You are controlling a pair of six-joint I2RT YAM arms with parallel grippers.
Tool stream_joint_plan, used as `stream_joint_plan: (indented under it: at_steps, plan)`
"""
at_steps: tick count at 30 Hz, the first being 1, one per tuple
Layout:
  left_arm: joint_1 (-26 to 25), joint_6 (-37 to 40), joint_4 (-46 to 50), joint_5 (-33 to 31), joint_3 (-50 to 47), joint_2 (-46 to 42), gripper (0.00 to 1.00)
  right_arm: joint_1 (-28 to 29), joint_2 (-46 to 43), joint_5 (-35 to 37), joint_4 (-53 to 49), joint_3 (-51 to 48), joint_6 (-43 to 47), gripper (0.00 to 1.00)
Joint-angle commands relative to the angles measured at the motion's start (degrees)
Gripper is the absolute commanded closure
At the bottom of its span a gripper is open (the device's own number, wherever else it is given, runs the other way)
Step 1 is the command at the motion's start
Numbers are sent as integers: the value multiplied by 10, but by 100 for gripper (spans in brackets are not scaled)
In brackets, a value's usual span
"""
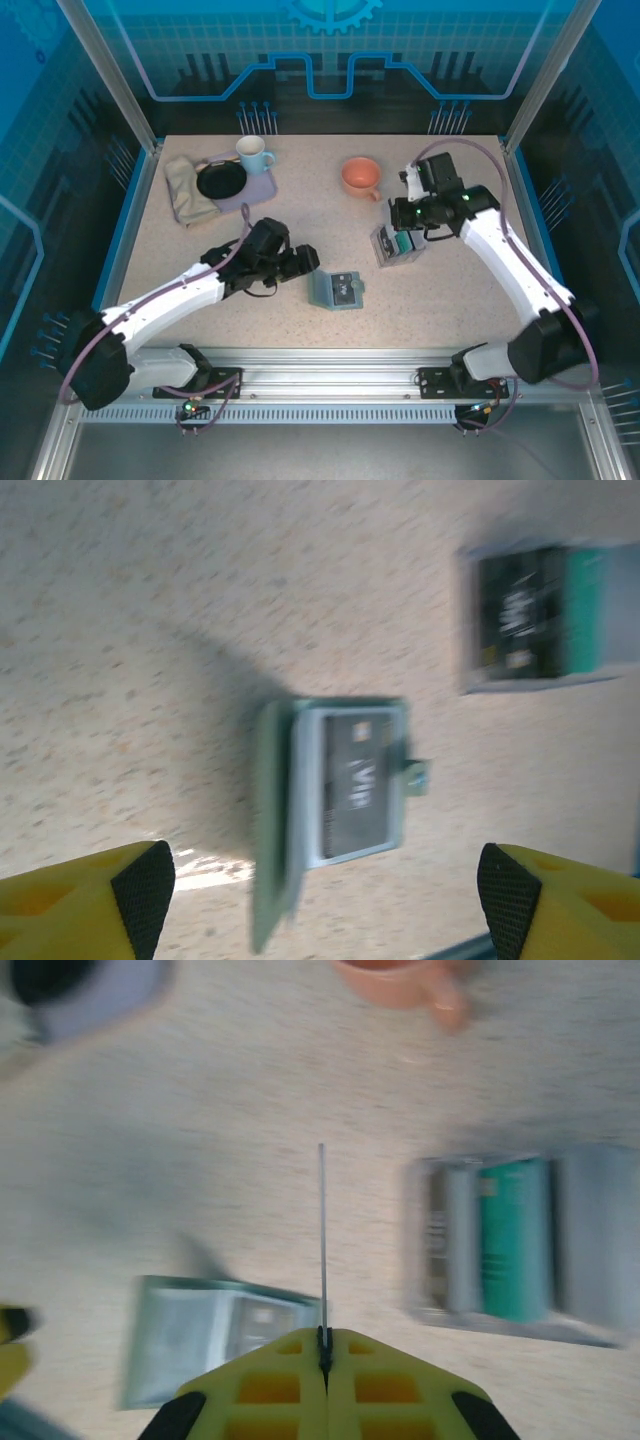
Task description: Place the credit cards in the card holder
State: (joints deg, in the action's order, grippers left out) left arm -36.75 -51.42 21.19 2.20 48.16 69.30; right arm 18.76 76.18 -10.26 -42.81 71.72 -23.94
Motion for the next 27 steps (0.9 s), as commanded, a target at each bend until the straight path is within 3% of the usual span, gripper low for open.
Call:
stream_joint_plan:
  at_steps: [1,6,13,21,27]
  plan:
    - [18,-35,-103,120,22,-4,17,-7,-23,-185,143,-62,-138,96]
    - [28,-107,-253,224,18,33,16,-7,-31,-262,213,-92,-202,96]
    - [28,-159,-369,268,29,90,19,-7,-28,-317,259,-113,-242,94]
    - [27,-164,-390,272,31,96,53,-5,-20,-323,257,-131,-241,91]
    - [28,-163,-401,274,29,92,64,-5,-4,-342,233,-124,-220,90]
